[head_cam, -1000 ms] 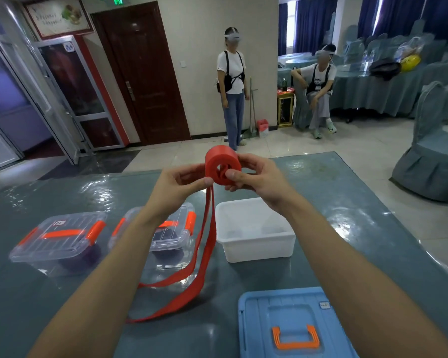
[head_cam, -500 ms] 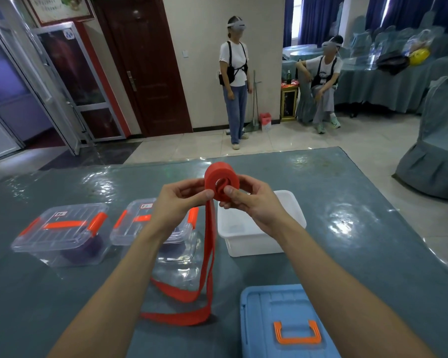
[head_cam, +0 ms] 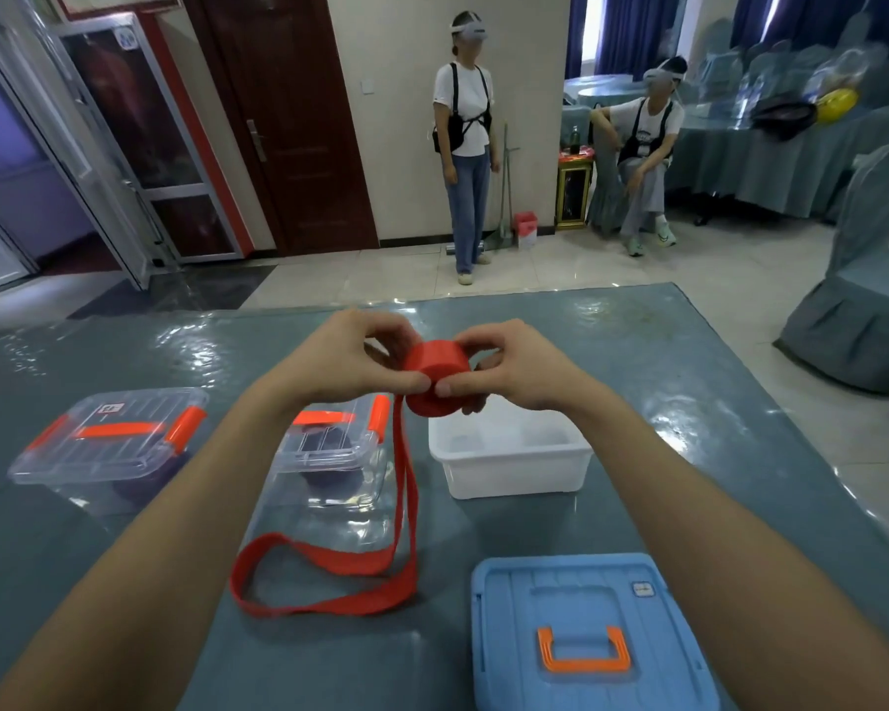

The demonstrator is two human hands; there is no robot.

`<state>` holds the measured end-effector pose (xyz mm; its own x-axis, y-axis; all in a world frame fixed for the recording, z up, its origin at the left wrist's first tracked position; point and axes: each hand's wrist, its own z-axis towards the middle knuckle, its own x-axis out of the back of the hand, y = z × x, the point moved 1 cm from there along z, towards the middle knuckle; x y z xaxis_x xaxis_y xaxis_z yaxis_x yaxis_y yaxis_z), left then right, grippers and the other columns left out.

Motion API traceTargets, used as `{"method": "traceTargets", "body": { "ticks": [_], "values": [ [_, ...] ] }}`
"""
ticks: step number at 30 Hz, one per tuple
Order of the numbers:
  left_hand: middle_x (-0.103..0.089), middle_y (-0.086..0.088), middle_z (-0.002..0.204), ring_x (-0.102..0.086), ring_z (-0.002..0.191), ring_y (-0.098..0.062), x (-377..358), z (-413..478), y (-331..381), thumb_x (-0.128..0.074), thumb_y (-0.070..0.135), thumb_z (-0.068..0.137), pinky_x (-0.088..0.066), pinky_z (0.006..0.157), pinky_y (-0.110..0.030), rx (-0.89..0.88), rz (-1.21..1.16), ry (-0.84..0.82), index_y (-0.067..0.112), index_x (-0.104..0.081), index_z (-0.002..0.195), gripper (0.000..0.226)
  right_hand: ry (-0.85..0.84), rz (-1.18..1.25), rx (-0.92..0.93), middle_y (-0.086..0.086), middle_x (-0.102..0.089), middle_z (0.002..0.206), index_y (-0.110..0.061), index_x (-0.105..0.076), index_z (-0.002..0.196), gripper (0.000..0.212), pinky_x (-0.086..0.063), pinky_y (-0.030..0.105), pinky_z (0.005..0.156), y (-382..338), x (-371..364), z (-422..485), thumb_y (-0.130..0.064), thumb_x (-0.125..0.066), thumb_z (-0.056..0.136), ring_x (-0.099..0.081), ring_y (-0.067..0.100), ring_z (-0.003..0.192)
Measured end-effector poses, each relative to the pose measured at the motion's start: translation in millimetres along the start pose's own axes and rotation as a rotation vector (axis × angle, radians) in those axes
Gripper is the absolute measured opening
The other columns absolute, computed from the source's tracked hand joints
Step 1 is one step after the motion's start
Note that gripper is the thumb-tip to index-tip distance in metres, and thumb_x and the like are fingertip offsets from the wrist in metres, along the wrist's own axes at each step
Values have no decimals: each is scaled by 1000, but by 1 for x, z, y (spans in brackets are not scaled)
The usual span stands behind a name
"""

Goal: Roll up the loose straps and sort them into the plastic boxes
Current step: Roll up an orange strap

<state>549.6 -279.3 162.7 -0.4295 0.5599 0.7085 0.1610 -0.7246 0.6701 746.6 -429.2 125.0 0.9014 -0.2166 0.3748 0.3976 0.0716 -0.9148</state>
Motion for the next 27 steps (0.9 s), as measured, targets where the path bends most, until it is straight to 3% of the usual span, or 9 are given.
{"method": "traceTargets", "body": {
  "ticks": [5, 11, 15, 18, 20, 24, 27],
  "values": [
    [-83, 2, 112, -79, 111, -20, -10, -9, -12, -98, 60, 66, -61, 101, -39, 22, -326, 97, 37, -82, 117, 58, 168, 363, 82, 11, -78, 113, -17, -78, 116, 43, -65, 46, 77, 3, 2, -1, -28, -96, 78, -79, 44, 78],
    [-82, -12, 119, -80, 110, -25, -27, -16, -21, -101, 53, 66, -62, 92, -29, 86, -702, 239, 28, -83, 121, 63, 184, 597, 83, 18, -78, 114, -14, -79, 116, 39, -65, 39, 78, -2, -15, -1, -25, -91, 81, -78, 41, 80],
    [-82, -13, 117, -81, 106, -26, -34, -19, -23, -98, 52, 73, -64, 89, -30, 105, -730, 298, 22, -83, 122, 59, 179, 680, 53, 20, -80, 109, -9, -78, 117, 39, -64, 34, 77, 1, -28, -3, -25, -86, 82, -77, 35, 80],
    [-83, -14, 113, -81, 104, -28, -31, -22, -27, -101, 54, 67, -64, 90, -34, 126, -695, 312, 21, -85, 117, 61, 124, 620, 34, 18, -79, 111, -9, -76, 120, 40, -65, 38, 75, 2, -28, -4, -24, -86, 84, -78, 39, 83],
    [-84, -13, 111, -82, 104, -29, -24, -25, -28, -102, 53, 66, -65, 90, -34, 115, -639, 286, 22, -86, 114, 60, 78, 457, 12, 11, -79, 112, -13, -75, 123, 40, -64, 42, 67, 1, -19, -2, -24, -88, 87, -79, 40, 80],
    [-85, -8, 104, -83, 100, -26, -10, -26, -25, -104, 57, 57, -65, 89, -29, 104, -469, 190, 25, -87, 109, 63, 34, 194, -5, -5, -79, 112, -29, -74, 122, 43, -52, 31, 43, -7, -3, 6, -41, -91, 84, -77, 40, 64],
    [-86, -6, 98, -84, 96, -23, -4, -22, -21, -103, 63, 51, -65, 89, -28, 117, -377, 115, 27, -87, 103, 65, 36, 107, 34, -4, -79, 104, -24, -75, 115, 38, -58, 37, 47, -10, -8, 12, -45, -88, 86, -74, 38, 56]
  ]
}}
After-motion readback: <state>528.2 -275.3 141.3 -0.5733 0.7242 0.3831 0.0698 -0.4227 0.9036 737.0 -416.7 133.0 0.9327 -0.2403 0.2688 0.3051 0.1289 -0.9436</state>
